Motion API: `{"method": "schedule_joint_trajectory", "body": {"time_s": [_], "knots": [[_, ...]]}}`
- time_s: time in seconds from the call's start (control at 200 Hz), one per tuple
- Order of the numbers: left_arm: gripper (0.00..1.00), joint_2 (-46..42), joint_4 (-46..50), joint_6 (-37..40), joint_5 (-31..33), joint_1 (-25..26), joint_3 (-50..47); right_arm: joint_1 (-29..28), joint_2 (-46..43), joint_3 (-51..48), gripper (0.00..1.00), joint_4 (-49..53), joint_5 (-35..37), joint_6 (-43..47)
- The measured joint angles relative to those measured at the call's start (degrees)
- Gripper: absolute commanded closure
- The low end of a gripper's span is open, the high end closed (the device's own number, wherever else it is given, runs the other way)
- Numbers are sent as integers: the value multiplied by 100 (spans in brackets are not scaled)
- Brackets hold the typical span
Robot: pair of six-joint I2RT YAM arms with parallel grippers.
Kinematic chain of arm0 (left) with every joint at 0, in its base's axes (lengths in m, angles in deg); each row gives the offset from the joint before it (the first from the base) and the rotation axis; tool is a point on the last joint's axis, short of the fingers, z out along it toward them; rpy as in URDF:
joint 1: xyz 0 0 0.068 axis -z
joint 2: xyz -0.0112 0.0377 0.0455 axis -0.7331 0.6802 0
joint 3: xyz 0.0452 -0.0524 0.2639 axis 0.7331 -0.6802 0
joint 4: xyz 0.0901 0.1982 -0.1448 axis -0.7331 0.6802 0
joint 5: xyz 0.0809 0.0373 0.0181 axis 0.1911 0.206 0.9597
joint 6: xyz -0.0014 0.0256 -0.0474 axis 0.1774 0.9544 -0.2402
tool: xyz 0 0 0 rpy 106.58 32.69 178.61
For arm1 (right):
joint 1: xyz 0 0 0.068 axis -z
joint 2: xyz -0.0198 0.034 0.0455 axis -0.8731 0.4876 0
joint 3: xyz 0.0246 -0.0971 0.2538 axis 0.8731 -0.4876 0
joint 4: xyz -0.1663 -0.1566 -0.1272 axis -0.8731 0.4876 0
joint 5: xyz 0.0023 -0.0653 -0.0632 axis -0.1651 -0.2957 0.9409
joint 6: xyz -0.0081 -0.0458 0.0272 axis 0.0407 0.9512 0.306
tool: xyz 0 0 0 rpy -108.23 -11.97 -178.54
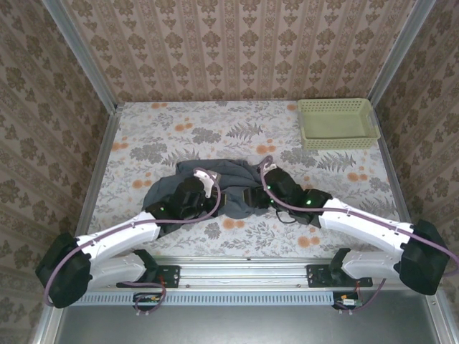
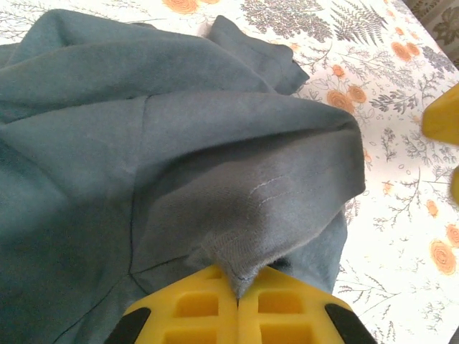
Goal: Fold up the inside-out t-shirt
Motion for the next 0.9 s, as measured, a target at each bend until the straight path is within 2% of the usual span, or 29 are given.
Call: {"method": "schedule_joint_trajectory", "body": {"time_s": [0.135, 0.325, 0.475, 0.64, 0.8, 0.9], "knots": [[100, 9, -17, -28, -83, 0, 48, -282, 470, 2, 16, -11, 352, -13], [100, 7, -22, -28, -133, 0, 125, -409, 1130, 293, 11, 50, 999, 28], [100, -11, -52, -28, -214, 17, 133, -302, 1432, 682, 11, 57, 1563, 2], [100, -188, -55, -24, -275, 76, 133, 240, 1523, 988, 14, 203, 1978, -177], [100, -411, -61, -22, -295, 81, 133, 608, 1641, 1130, 21, 411, 2037, -275], [100, -404, -57, -22, -293, 81, 133, 608, 1620, 1064, 20, 413, 1906, -271]]}}
